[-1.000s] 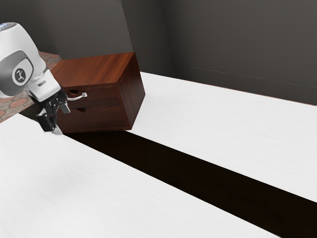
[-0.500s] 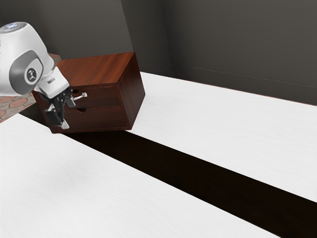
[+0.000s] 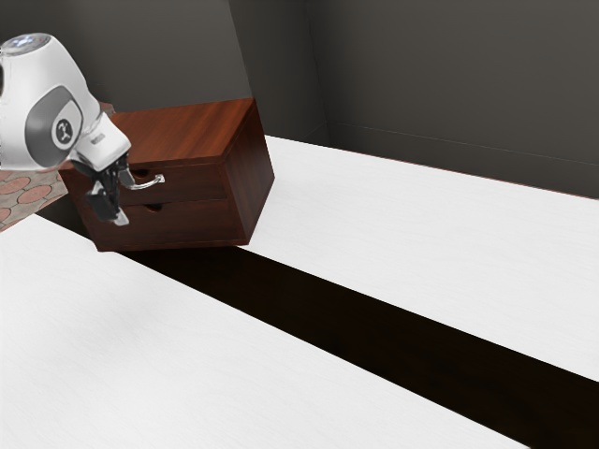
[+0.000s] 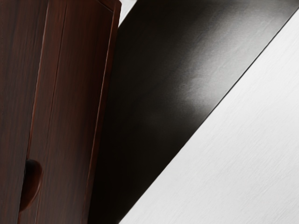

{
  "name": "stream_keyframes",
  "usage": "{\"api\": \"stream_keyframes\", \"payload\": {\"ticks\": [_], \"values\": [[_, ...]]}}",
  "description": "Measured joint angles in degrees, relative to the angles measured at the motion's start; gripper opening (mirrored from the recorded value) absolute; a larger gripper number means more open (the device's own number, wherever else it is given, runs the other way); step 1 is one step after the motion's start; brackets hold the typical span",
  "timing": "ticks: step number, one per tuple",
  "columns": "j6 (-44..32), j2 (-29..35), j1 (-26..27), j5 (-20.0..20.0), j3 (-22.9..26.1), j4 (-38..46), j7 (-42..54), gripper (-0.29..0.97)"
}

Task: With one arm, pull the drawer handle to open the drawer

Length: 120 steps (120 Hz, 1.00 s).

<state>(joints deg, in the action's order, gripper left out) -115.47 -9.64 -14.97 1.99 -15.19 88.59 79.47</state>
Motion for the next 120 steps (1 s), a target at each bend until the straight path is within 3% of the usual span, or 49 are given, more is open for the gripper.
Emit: {"api": "stream_keyframes", "payload": {"ticks": [120], "values": [[-6.40, -10.13, -2.25, -3.21, -0.06, -7.27, -1.57, 0.68]]}}
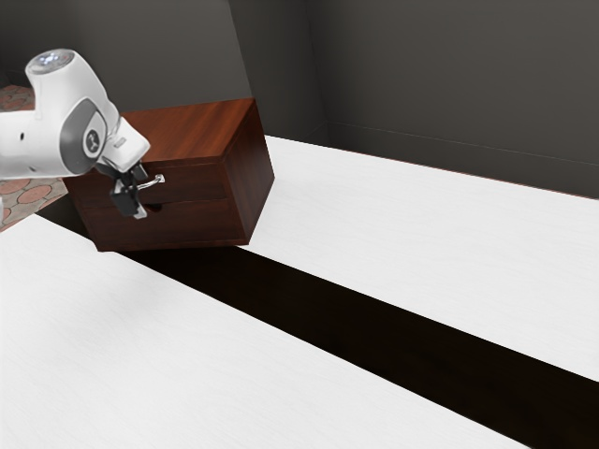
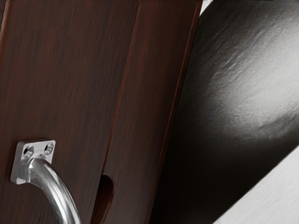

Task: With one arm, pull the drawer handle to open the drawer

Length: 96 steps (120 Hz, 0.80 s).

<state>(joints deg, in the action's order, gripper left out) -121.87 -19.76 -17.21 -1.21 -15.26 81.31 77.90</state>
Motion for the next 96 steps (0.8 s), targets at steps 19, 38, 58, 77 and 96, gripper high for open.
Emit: {"api": "stream_keyframes", "payload": {"ticks": [19, 38, 58, 77, 96], "values": [[-0.05, -0.31, 0.00, -0.62, 0.03, 0.01, -0.08, 0.59], [0.59, -0.07, -0.01, -0.93, -0.03, 0.07, -0.07, 0.54], [3.21, 0.31, -0.10, -0.97, -0.10, 0.04, 0.07, 0.54], [6.50, 1.36, -0.02, -0.89, -0.15, 0.14, 0.27, 0.49], [9.55, 2.63, 0.02, -0.58, -0.09, 0.55, 0.78, 0.48]]}}
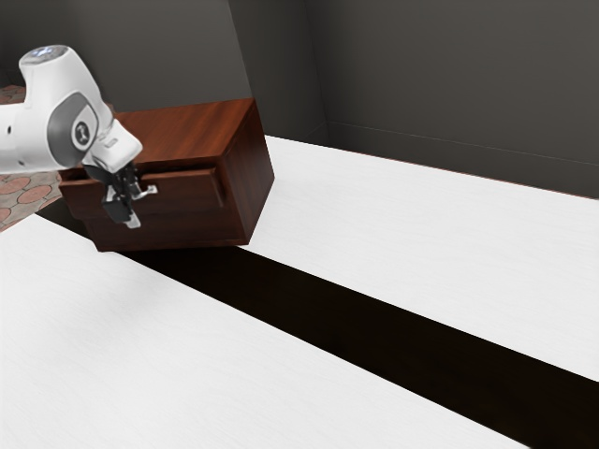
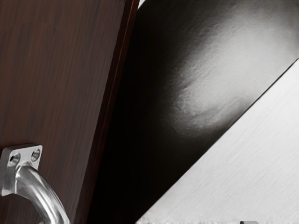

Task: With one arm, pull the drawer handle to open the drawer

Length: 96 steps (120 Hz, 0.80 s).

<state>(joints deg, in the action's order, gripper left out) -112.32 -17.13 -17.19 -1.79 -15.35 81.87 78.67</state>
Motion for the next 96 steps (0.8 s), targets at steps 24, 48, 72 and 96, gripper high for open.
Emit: {"api": "stream_keyframes", "payload": {"ticks": [24, 48, 72, 96], "values": [[3.30, 1.80, 0.28, 0.13, -0.89, 1.16, 0.73, 0.47], [4.38, 4.25, 0.82, 0.88, -1.48, 4.14, 1.14, 0.48], [2.55, 8.14, 1.23, 1.85, -1.51, 9.46, 1.26, 0.47], [0.24, 11.91, 2.01, 4.01, -1.44, 13.16, 0.91, 0.47]]}}
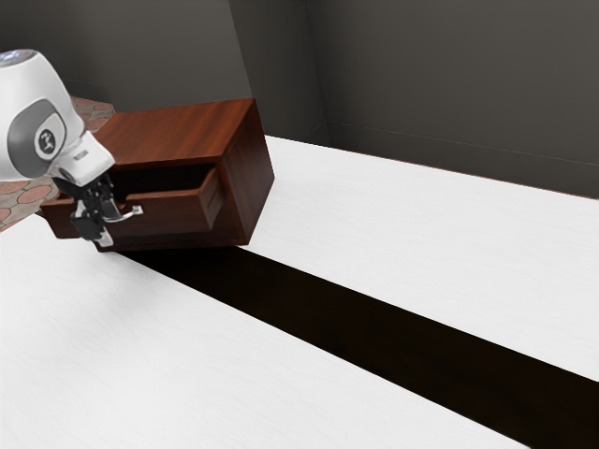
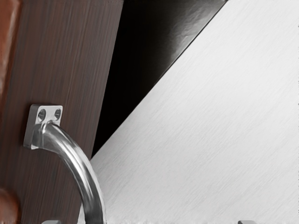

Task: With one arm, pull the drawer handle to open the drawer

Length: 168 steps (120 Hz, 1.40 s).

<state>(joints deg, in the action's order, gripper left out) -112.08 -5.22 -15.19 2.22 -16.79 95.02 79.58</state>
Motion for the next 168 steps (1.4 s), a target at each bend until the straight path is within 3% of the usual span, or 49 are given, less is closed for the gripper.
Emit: {"api": "stream_keyframes", "payload": {"ticks": [141, 168], "values": [[-5.06, 17.29, 0.91, 2.91, 0.59, 19.58, -1.33, 0.46], [-6.01, 20.56, 0.91, 3.12, 0.62, 23.78, -1.52, 0.51]]}}
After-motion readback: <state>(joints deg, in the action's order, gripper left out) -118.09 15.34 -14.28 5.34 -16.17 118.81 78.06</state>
